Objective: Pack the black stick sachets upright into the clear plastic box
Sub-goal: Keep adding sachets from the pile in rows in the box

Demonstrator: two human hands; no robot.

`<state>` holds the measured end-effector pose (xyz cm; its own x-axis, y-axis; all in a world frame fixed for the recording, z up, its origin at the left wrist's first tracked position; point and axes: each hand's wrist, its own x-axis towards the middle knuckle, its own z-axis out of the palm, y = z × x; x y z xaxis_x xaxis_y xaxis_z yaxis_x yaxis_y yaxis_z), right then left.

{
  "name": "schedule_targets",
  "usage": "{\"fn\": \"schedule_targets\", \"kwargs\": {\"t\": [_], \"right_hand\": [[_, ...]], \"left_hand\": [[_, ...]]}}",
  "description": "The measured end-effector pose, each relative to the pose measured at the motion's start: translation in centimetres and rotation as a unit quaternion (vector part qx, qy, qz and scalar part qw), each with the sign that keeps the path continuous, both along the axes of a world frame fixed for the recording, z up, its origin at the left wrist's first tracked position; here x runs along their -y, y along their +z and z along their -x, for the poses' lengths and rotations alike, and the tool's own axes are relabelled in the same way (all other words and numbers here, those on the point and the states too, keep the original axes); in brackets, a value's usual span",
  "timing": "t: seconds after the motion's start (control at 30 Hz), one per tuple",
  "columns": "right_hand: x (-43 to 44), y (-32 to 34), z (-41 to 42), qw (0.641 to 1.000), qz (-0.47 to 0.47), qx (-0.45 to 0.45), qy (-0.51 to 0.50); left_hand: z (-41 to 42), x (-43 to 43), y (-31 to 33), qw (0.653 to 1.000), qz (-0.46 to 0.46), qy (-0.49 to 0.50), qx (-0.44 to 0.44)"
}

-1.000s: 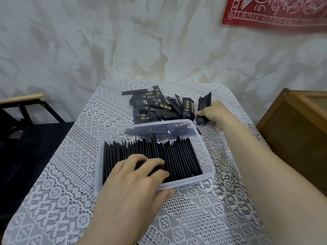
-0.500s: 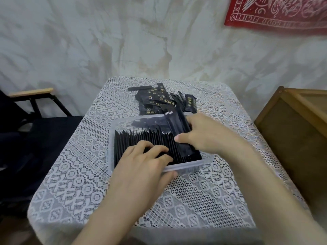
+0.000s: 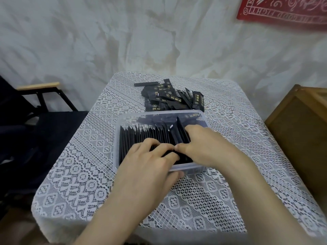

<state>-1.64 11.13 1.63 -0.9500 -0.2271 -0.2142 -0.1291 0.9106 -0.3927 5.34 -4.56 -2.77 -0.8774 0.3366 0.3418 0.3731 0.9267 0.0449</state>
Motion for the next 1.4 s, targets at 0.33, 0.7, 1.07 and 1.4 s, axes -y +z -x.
{"fn": "schedule_targets", "kwargs": {"t": [0.33, 0.7, 1.07, 1.4], "right_hand": [[-0.9, -0.4, -0.7, 0.999, 0.034, -0.01, -0.005], [-1.1, 0.0, -0.7, 0.999, 0.019, -0.032, -0.019], [-0.5, -0.6, -0.6, 0.996, 0.026, -0.076, -0.036], [0.2, -0.6, -0.8, 0.993, 0.021, -0.104, -0.056]], "left_hand": [[-0.4, -0.2, 0.2, 1.0, -0.003, 0.013, -0.008], [0.1, 0.0, -0.1, 1.0, 0.019, 0.003, -0.025], [-0.1, -0.1, 0.3, 0.999, 0.026, 0.02, -0.014], [0.3, -0.1, -0.2, 0.999, 0.033, 0.016, -0.025]]}}
